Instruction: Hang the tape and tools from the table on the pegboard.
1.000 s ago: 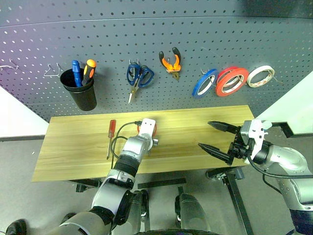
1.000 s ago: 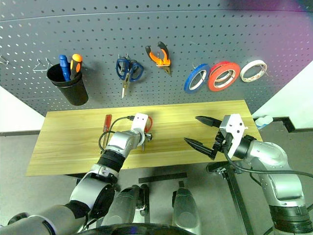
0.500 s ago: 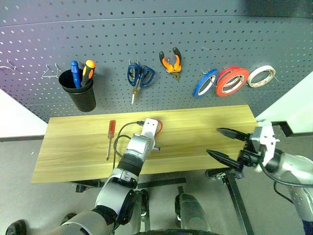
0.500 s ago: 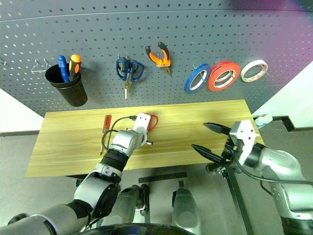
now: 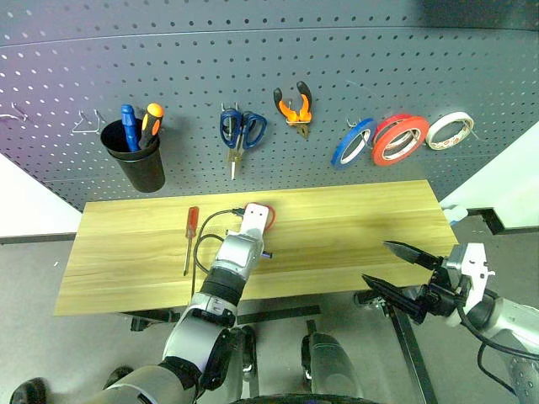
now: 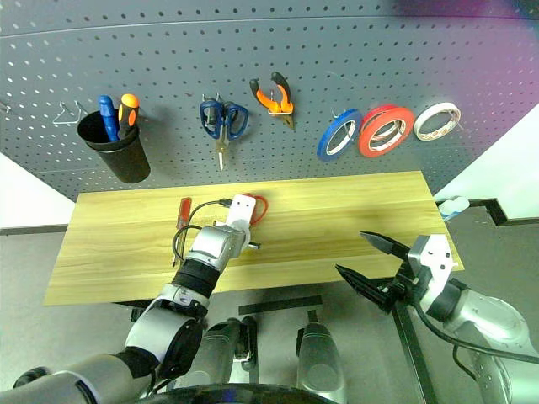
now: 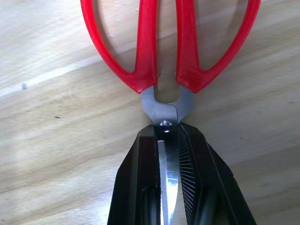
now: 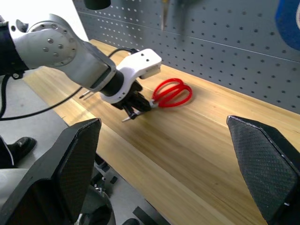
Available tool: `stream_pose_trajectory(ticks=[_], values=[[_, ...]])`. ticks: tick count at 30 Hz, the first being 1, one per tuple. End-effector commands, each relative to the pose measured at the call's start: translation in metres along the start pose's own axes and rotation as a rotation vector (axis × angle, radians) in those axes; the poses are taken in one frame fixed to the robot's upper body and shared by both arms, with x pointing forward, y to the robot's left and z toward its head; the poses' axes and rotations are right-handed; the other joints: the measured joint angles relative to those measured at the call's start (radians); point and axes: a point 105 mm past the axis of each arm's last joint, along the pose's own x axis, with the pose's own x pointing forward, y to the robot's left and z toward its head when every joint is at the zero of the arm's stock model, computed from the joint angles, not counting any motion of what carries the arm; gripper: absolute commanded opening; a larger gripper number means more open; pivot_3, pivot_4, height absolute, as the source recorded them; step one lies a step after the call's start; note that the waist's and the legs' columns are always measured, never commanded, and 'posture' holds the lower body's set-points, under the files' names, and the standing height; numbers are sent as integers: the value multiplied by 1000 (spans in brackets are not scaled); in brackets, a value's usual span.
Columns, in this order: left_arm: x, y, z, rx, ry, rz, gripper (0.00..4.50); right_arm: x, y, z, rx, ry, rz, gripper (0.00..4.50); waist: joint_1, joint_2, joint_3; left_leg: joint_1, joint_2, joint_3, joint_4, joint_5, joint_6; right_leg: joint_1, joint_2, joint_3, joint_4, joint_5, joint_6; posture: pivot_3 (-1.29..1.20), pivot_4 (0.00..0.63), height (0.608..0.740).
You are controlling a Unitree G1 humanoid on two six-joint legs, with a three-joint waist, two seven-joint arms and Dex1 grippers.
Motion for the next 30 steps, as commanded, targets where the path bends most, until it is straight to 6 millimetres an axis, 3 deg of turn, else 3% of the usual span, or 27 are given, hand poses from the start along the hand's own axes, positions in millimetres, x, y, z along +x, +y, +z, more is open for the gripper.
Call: stream_pose_trajectory(ticks=[1, 10, 18, 23, 30], values=[[-1, 13, 5, 44, -77, 65, 214, -6, -4, -2, -7, -22, -35, 4500, -1, 0, 0, 0, 0, 0, 0, 0, 0, 0, 0, 0, 0, 0, 0, -234, 210, 740], [-8, 23, 31, -12, -250, 29, 214, 4, -8, -4, -41, -36, -15, 4500, 2, 1, 0, -2, 0, 1, 0, 0, -1, -1, 0, 0, 0, 0, 0, -222, 197, 740], [-14, 1, 3, -43, -86, -176, 214, 13, -20, 2, -71, -56, 2, 4500, 1, 1, 0, -3, -1, 1, 1, 0, -2, 0, -1, -2, 1, 1, 1, -208, 180, 740], [-26, 4, -11, 24, -19, -218, 214, 16, -23, 3, -89, -67, 10, 4500, 3, 3, -1, -3, -2, 1, 2, 4, -7, 0, 0, -3, 2, 1, 2, -197, 159, 740], [-46, 17, -14, 103, -88, -223, 214, 22, -30, 3, -114, -87, 12, 4500, 2, 9, -6, -3, -2, 1, 4, 6, -8, 1, 2, -3, 3, 2, 3, -176, 125, 740]])
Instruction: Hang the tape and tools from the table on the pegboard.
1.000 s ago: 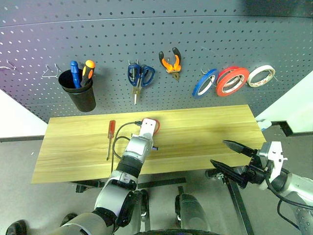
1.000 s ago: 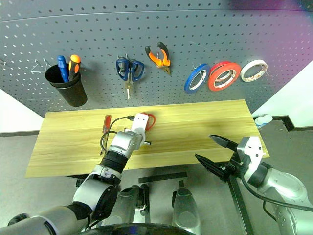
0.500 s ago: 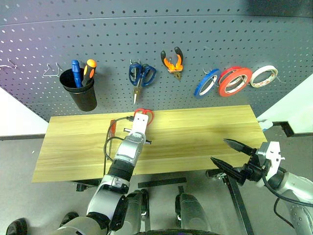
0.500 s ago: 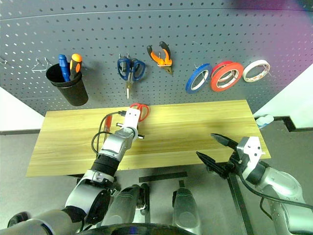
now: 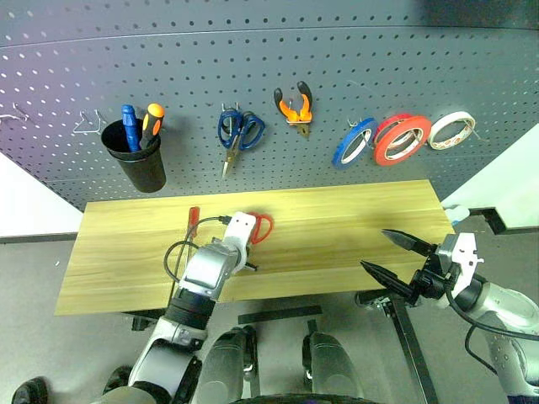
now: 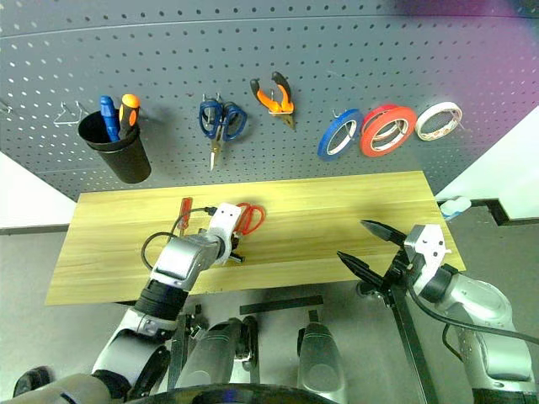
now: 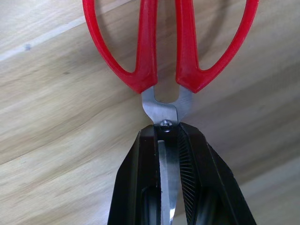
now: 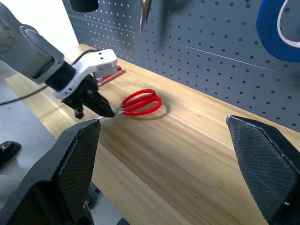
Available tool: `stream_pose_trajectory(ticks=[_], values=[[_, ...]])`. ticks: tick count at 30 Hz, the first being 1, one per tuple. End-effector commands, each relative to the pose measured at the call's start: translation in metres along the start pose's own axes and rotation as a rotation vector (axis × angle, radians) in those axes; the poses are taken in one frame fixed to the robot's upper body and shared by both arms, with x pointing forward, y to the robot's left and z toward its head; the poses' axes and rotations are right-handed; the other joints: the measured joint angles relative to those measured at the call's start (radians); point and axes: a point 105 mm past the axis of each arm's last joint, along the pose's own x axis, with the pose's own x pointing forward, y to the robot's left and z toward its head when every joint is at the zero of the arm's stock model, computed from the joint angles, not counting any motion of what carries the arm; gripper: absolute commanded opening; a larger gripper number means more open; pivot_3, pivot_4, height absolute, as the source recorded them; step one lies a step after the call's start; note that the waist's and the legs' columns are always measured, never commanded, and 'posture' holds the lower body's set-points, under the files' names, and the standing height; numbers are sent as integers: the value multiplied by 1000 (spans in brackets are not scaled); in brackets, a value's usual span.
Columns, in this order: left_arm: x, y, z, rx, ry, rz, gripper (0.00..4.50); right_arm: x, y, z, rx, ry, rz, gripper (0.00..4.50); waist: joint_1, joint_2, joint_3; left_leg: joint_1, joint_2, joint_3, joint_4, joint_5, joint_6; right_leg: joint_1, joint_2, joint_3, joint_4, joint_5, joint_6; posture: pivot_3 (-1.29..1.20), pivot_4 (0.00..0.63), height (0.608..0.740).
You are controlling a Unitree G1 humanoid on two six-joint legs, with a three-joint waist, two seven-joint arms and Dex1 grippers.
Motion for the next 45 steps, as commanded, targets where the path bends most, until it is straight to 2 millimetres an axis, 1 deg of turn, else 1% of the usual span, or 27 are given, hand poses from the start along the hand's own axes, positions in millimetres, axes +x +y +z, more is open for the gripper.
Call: stream_pose_trajectory(ticks=[1, 2, 6, 10, 12, 15, 18, 22, 25, 27, 29, 30, 31, 34, 36, 38, 40, 42, 45], values=[[-17, -6, 7, 60, -70, -20, 214, 3, -5, 7, -39, -35, 2, 4500, 0, 2, -2, 0, 0, 0, 0, 0, 0, 0, 0, 0, 0, 0, 0, -172, 120, 740], [-18, -6, 6, 72, -70, -19, 214, 5, -7, 7, -39, -37, 1, 4500, 0, 3, -4, 0, 0, 0, 1, 0, -1, 0, 0, 0, 1, 0, 0, -170, 116, 740], [-24, -6, 19, 106, -154, -8, 214, 8, -13, 9, -55, -40, 10, 4500, 6, 5, -9, 1, 0, 0, 2, 2, -2, 1, 1, 0, 3, 0, 0, -162, 93, 740], [-28, -8, 31, 86, -228, -26, 214, 14, -18, 15, -75, -53, 17, 4500, 7, 6, -25, 1, 0, 0, 2, 3, -1, 1, 4, 0, 3, 0, 1, -152, 78, 740], [-32, -3, 50, 83, -348, 3, 214, 16, -19, 16, -77, -55, 20, 4500, 8, 7, -29, 2, 0, 0, 2, 3, -1, 1, 4, 0, 3, 0, 1, -148, 72, 740], [-32, 2, 65, 69, -422, 25, 214, 20, -22, 17, -84, -59, 23, 4500, 16, 7, -39, 2, 0, 0, 3, 3, -1, 1, 5, 0, 5, 0, 1, -141, 59, 740], [-28, 2, 75, 139, -460, 22, 214, 23, -27, 19, -93, -68, 23, 4500, 24, 7, -50, 3, 0, 1, 5, 3, -1, 1, 5, 0, 7, 0, 1, -138, 51, 740], [-22, 0, 83, 310, -484, 12, 214, 25, -32, 21, -102, -76, 18, 4500, 25, 8, -55, 3, 0, 1, 9, 3, -1, 1, 5, 1, 13, 0, 1, -154, 48, 740], [-14, -1, 75, 310, -440, -29, 214, 24, -34, 20, -103, -78, 4, 4500, 25, 8, -56, 3, 0, 1, 13, 3, -1, 1, 5, 2, 16, 0, 1, -156, 45, 740], [-9, -7, 73, 276, -447, -92, 214, 21, -35, 15, -98, -76, -6, 4500, 25, 8, -57, 3, 0, 1, 15, 3, -1, 1, 5, 2, 17, 0, 1, -168, 44, 740], [-1, -5, 74, 101, -430, -121, 214, 20, -35, 11, -94, -74, -10, 4500, 25, 8, -58, 3, 1, 1, 16, 3, 0, 1, 5, 2, 18, 0, 1, -171, 41, 740], [1, -5, 78, 196, -462, -80, 214, 19, -36, 9, -92, -75, -13, 4500, 25, 8, -60, 3, 1, 1, 17, 3, 0, 1, 5, 2, 18, 1, 1, -171, 41, 740], [1, -9, 82, 255, -493, -87, 214, 19, -36, 9, -92, -76, -15, 4500, 23, 8, -60, 3, 1, 1, 17, 3, 0, 1, 5, 2, 19, 1, 1, -175, 42, 740], [3, -12, 81, 201, -485, -159, 214, 19, -36, 9, -95, -79, -15, 4500, 18, 8, -63, 3, 1, 1, 17, 3, 0, 1, 6, 3, 20, 1, 1, -184, 42, 740], [-2, -19, 77, 289, -510, -184, 214, 18, -37, 7, -96, -79, -20, 4500, 14, 9, -68, 3, 1, 2, 17, 3, 0, 0, 6, 3, 20, 1, 1, -186, 42, 740], [-6, -23, 72, 334, -522, -203, 214, 17, -37, 7, -98, -78, -23, 4500, 3, 9, -72, 3, 1, 2, 17, 3, 0, 1, 6, 3, 20, 1, 1, -189, 44, 740], [-12, -18, 64, 356, -521, -203, 214, 15, -38, 6, -98, -76, -22, 4500, -3, 9, -75, 3, 1, 2, 17, 3, 0, 1, 5, 3, 20, 1, 1, -186, 42, 740], [-19, -13, 58, 313, -506, -220, 214, 13, -39, 5, -99, -75, -22, 4500, -8, 10, -77, 3, 1, 2, 17, 3, 0, 1, 5, 4, 20, 1, 1, -187, 42, 740], [-42, -18, 52, 337, -539, -287, 214, 11, -36, 7, -103, -80, -7, 4500, -10, 12, -83, 4, 2, 2, 17, 3, 0, 1, 5, 6, 21, 1, 1, -178, 41, 740]])
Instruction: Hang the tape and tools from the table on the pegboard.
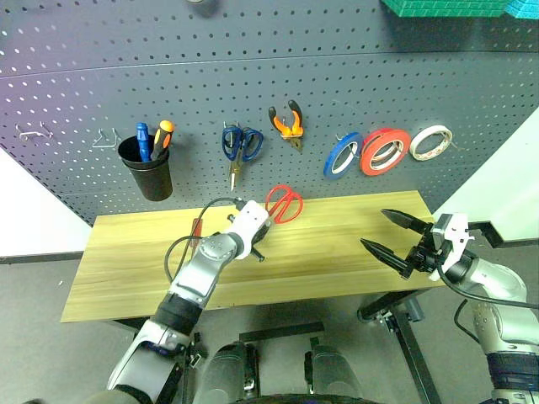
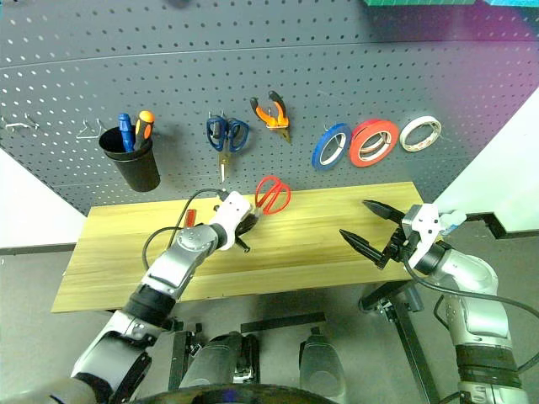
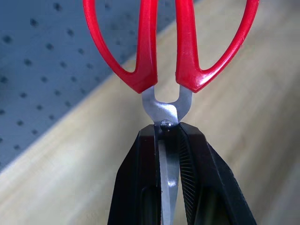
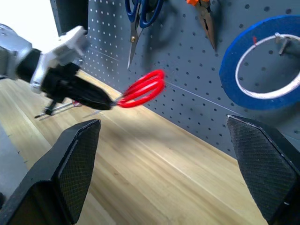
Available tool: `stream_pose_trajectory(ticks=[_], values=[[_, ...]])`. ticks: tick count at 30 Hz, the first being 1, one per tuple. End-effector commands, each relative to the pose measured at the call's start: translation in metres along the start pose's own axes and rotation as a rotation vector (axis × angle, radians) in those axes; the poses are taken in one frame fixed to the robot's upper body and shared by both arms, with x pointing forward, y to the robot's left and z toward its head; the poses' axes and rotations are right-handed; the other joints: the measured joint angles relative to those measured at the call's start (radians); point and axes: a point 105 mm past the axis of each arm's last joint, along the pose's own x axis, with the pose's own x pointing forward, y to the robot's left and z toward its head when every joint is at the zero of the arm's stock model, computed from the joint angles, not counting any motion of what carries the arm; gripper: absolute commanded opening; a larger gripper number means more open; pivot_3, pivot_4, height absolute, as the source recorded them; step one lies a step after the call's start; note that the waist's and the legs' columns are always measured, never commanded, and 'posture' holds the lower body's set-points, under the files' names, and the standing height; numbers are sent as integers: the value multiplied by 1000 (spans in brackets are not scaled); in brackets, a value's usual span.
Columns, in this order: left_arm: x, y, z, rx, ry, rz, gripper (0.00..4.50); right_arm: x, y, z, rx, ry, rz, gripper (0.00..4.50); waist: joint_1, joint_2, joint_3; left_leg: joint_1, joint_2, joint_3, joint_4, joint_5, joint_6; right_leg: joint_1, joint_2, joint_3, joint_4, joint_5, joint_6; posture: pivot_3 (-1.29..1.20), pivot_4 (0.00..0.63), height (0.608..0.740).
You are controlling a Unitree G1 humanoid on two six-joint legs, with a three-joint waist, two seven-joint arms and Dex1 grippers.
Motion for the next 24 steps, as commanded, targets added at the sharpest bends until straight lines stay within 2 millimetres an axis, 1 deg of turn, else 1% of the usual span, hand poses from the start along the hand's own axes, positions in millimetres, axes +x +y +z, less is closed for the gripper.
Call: stream_pose_trajectory(ticks=[1, 5, 8, 10, 13, 17, 22, 24], values=[[-24, -6, 33, 47, -129, -46, 214, -3, 0, 13, -38, -37, 12, 4500, -2, 2, -3, 0, 0, 0, 0, 0, 0, 0, -1, 1, 0, 0, 0, -177, 41, 740], [-46, 0, 37, 62, -152, 1, 214, -6, 8, 19, -26, -48, 44, 4500, 2, 4, -11, 0, 0, 0, 0, -1, -1, 0, -3, 1, 0, 0, 0, -166, 38, 740], [-61, 2, 36, 83, -156, 19, 214, -7, 14, 23, -28, -42, 64, 4500, 3, 7, -21, 1, 0, 0, 0, -3, 2, 0, -3, 2, 0, 0, 0, -153, 32, 740], [-70, 8, 35, 101, -162, 66, 214, -8, 16, 26, -21, -47, 76, 4500, 4, 8, -25, 1, 0, 0, 0, -4, 3, 0, -3, 2, 0, 0, 0, -149, 32, 740], [-81, 16, 33, 133, -172, 126, 214, -7, 18, 32, -12, -59, 87, 4500, 5, 8, -28, 6, 0, 0, 0, -6, 4, 2, -3, 2, -1, 0, -1, -136, 30, 740], [-95, 24, 34, 202, -216, 210, 214, -5, 27, 36, 27, -72, 134, 4500, 7, 7, -33, 7, 0, 0, 0, -7, 4, 2, -4, 2, -1, 0, -1, -120, 32, 740], [-111, 36, 39, 289, -283, 308, 214, -4, 31, 48, 43, -110, 153, 4500, 8, 8, -34, 7, 0, 0, 0, -7, 5, 2, -4, 2, -1, 0, -1, -113, 37, 740], [-115, 40, 36, 260, -290, 326, 214, -6, 35, 54, 69, -128, 195, 4500, 9, 8, -35, 7, 0, 0, -1, -7, 5, 1, -5, 2, -1, 0, -1, -108, 38, 740]])
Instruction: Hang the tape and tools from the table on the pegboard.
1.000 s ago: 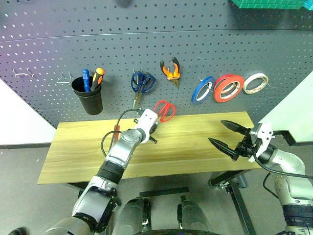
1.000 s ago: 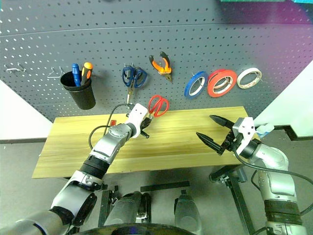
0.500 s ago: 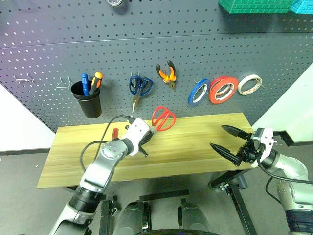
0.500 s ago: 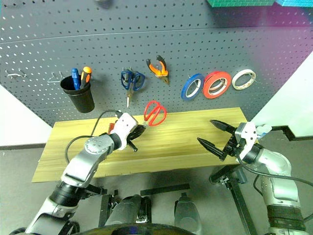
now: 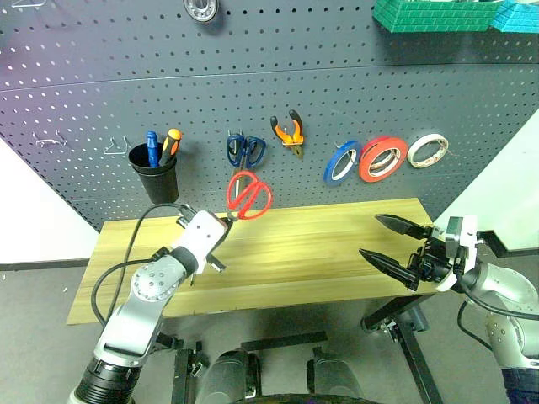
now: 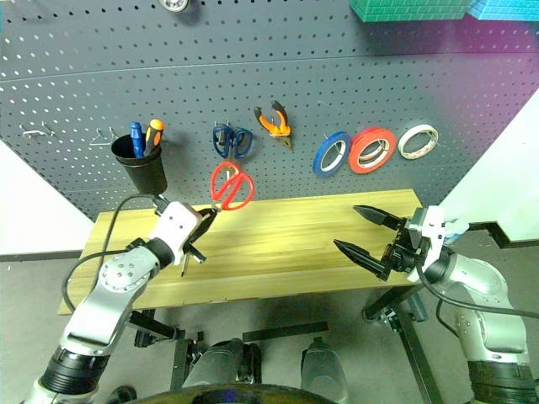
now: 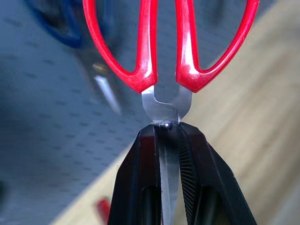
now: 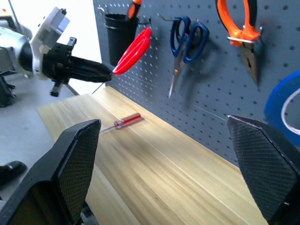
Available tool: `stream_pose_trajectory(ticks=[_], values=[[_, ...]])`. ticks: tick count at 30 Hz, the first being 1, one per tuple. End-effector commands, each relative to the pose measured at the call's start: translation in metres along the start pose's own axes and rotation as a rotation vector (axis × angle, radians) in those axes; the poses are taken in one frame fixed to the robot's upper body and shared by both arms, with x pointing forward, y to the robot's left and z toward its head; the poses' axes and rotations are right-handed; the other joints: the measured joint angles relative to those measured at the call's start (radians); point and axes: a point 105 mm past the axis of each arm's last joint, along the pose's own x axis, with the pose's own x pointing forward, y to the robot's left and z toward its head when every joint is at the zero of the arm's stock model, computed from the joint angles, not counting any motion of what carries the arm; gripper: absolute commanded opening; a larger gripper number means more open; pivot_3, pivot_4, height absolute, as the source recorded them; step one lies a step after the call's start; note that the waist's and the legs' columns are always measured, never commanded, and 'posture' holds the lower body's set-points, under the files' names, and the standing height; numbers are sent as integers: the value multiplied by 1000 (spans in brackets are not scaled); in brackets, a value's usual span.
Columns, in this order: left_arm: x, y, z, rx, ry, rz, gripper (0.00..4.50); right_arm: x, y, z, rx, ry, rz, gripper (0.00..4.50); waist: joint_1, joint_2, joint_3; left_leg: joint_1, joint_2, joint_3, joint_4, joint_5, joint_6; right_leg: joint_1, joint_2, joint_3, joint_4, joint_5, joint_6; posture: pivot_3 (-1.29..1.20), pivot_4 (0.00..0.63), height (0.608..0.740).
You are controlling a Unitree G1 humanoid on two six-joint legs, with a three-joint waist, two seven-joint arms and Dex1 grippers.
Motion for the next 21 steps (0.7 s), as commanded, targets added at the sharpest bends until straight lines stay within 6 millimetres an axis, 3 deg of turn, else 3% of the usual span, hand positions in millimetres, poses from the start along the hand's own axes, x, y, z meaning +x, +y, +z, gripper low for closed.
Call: stream_pose_trajectory(ticks=[1, 15, 21], values=[[-7, 14, 14, 19, -69, 65, 214, -2, 7, 23, -9, -57, 64, 4500, 1, 0, 0, 0, 0, 0, 0, 0, 0, 0, 0, 0, 0, 0, 0, -110, 38, 740], [-8, 30, 16, 73, -122, 134, 214, -4, 29, 21, 39, -27, 124, 4500, 4, 0, -1, -1, 0, 0, -1, -1, 1, 0, 0, 0, -2, 0, 0, -117, 46, 740], [-7, 39, 17, 93, -129, 153, 214, -2, 27, 28, 41, -55, 113, 4500, 2, -1, -1, -1, 0, 0, -1, -1, 1, 0, -1, 0, -2, 0, 0, -118, 48, 740]])
